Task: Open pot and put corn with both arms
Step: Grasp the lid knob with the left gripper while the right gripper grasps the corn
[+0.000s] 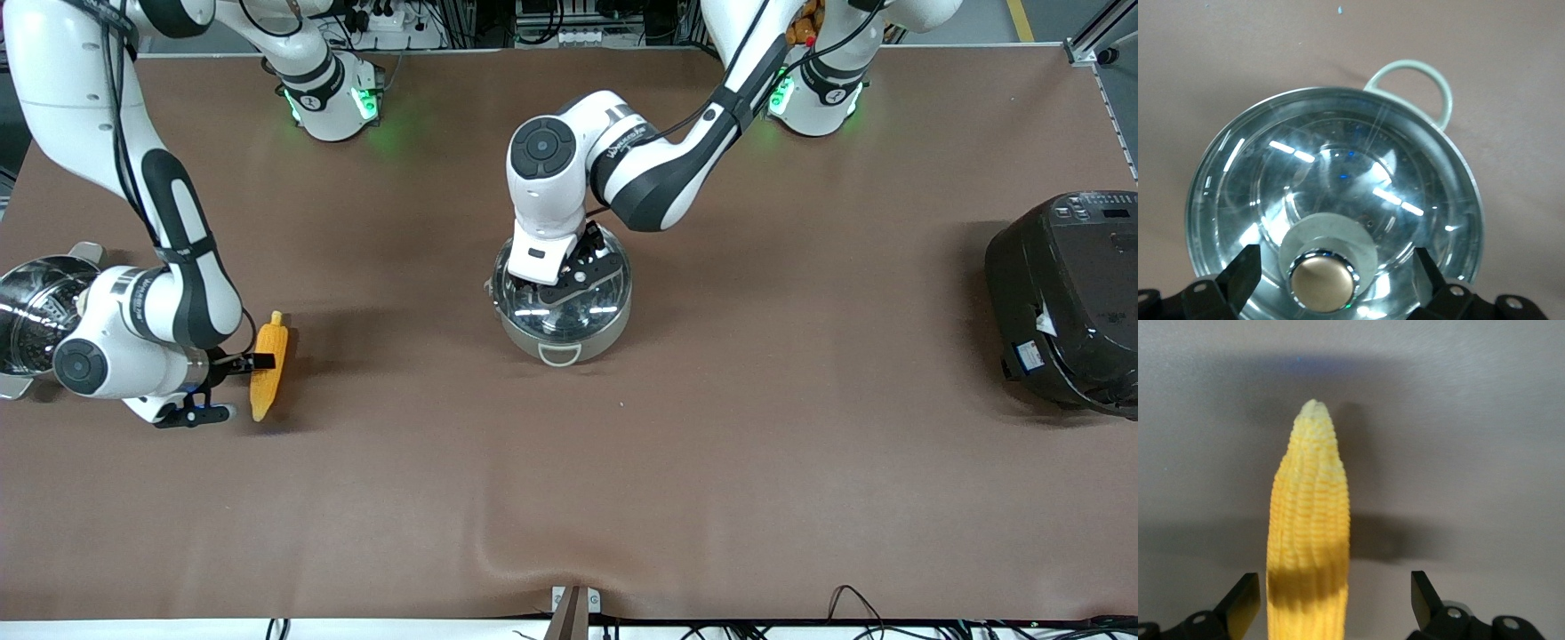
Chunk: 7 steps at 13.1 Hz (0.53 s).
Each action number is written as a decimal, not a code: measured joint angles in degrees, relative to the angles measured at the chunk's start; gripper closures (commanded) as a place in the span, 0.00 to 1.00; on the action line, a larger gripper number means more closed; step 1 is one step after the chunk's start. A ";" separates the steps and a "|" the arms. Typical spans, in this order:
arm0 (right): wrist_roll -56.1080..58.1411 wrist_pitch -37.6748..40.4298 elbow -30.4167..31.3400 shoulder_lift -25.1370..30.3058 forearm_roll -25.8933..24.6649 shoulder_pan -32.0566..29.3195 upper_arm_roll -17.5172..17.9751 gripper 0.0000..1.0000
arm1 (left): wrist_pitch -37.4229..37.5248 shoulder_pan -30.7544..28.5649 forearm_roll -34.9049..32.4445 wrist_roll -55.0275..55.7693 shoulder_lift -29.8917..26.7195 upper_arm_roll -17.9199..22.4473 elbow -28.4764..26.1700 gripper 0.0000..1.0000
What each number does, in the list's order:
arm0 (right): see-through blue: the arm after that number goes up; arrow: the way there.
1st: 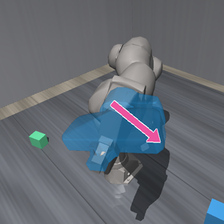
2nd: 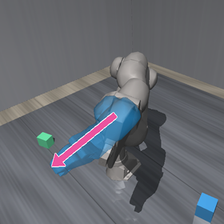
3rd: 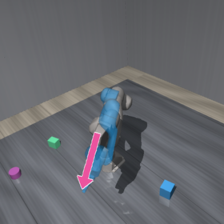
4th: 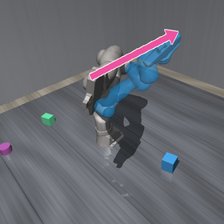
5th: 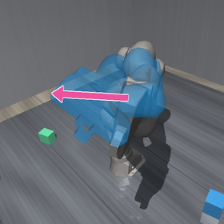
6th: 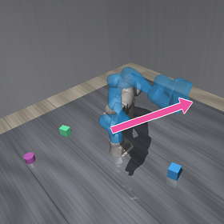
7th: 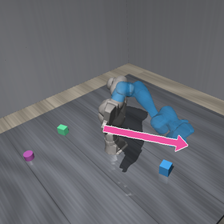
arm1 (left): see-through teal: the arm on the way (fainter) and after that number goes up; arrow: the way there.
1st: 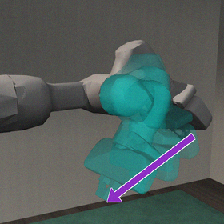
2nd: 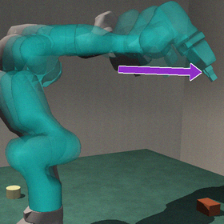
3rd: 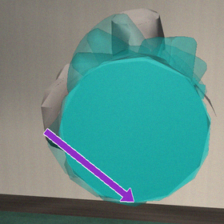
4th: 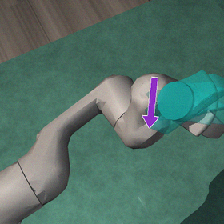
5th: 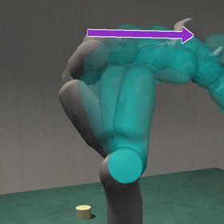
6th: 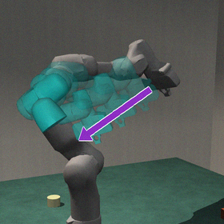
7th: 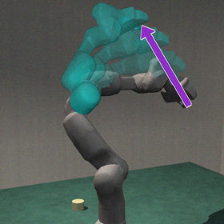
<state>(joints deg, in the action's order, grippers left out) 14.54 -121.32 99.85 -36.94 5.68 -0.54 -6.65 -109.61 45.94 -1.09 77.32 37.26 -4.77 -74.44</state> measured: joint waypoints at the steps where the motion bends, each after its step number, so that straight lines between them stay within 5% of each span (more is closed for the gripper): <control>1: 0.00 -0.08 -0.13 -0.69 1.50 0.17 0.09 0.00 | 0.40 0.08 0.00 0.56 0.02 0.00 -0.02 0.06; 3: 0.00 -0.72 -0.27 -1.80 2.84 0.40 0.17 0.00 | 0.78 0.15 0.00 0.83 0.08 0.00 -0.18 0.16; 4: 0.00 -1.75 -0.27 -2.43 3.05 0.36 0.15 0.67 | 0.81 0.18 0.00 0.93 0.10 -0.01 -0.37 0.21; 5: 0.07 -2.50 -0.27 -3.03 3.08 0.29 0.12 0.92 | 0.82 0.25 0.00 0.96 0.14 -0.02 -0.60 0.22; 7: 0.51 -2.15 -0.55 -3.07 3.27 0.21 -0.08 0.94 | 0.82 0.58 0.00 1.25 0.31 -0.03 -0.73 0.26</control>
<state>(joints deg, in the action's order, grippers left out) 15.05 -123.47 99.30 -40.02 8.95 -0.33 -6.73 -108.79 46.52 -1.09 78.58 37.56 -4.80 -75.17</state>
